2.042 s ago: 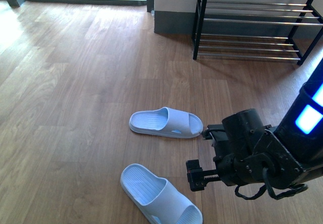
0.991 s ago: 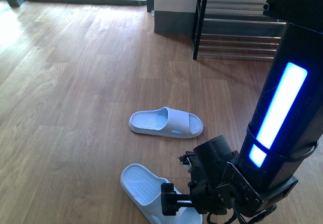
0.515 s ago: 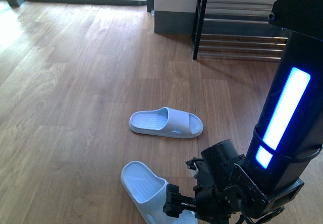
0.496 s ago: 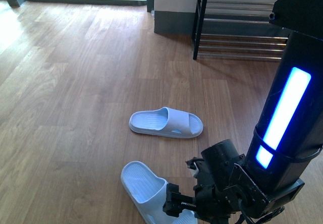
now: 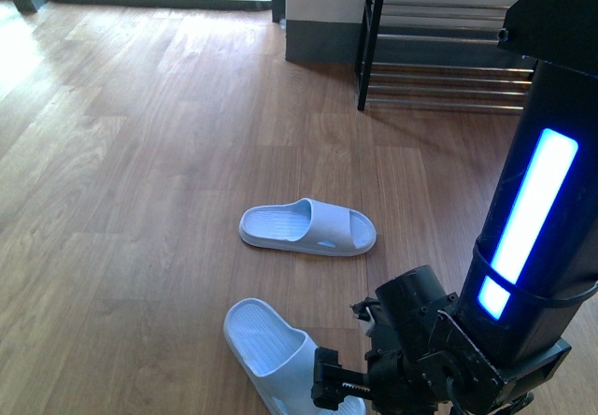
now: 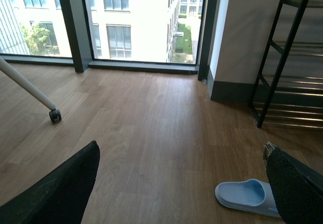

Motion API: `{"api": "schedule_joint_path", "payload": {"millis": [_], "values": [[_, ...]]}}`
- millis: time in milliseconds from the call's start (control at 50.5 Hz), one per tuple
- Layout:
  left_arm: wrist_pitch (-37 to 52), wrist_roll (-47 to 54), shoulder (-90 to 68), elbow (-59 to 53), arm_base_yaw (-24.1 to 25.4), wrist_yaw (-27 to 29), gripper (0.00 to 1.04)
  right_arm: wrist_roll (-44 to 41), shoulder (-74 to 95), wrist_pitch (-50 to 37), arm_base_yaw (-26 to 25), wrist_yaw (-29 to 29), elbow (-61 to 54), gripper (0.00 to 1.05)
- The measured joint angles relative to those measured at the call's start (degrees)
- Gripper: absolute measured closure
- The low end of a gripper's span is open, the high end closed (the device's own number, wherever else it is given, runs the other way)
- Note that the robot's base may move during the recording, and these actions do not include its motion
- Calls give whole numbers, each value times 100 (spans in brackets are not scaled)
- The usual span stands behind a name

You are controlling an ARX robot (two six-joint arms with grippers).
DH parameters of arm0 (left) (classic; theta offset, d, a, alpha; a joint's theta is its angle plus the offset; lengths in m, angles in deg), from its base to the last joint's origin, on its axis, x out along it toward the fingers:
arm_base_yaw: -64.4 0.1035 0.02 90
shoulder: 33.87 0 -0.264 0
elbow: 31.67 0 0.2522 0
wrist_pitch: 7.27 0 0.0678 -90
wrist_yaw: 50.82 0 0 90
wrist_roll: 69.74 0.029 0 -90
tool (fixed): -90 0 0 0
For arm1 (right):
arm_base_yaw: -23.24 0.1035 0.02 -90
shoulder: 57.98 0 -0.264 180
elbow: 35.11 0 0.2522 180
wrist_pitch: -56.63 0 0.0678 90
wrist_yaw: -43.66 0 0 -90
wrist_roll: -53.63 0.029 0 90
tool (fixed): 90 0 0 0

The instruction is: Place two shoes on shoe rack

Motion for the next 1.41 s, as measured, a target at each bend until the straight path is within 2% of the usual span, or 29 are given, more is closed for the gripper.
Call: {"api": "schedule_joint_path", "payload": {"millis": [139,277,436,614,951,1090,1249,1407], "values": [[0,0,0,0,0,0,9,-398,-20,-310,90,-238,-66,9],[0,0,0,0,0,0,9,-330,-109,-343,103,-7,-74,9],[0,-2,0,0,0,0,9,-258,-278,-341,166,-35,-59,9],[0,-2,0,0,0,0,9,-511,-361,-262,481,-758,151,9],[0,-2,0,0,0,0,9,-616,-223,-437,713,-903,352,9],[0,0,0,0,0,0,9,-682,-210,-525,879,-1366,479,9],[0,0,0,0,0,0,9,-739,-144,-590,1095,-1622,501,9],[0,0,0,0,0,0,9,-1121,103,-761,1167,-2044,568,9]]}}
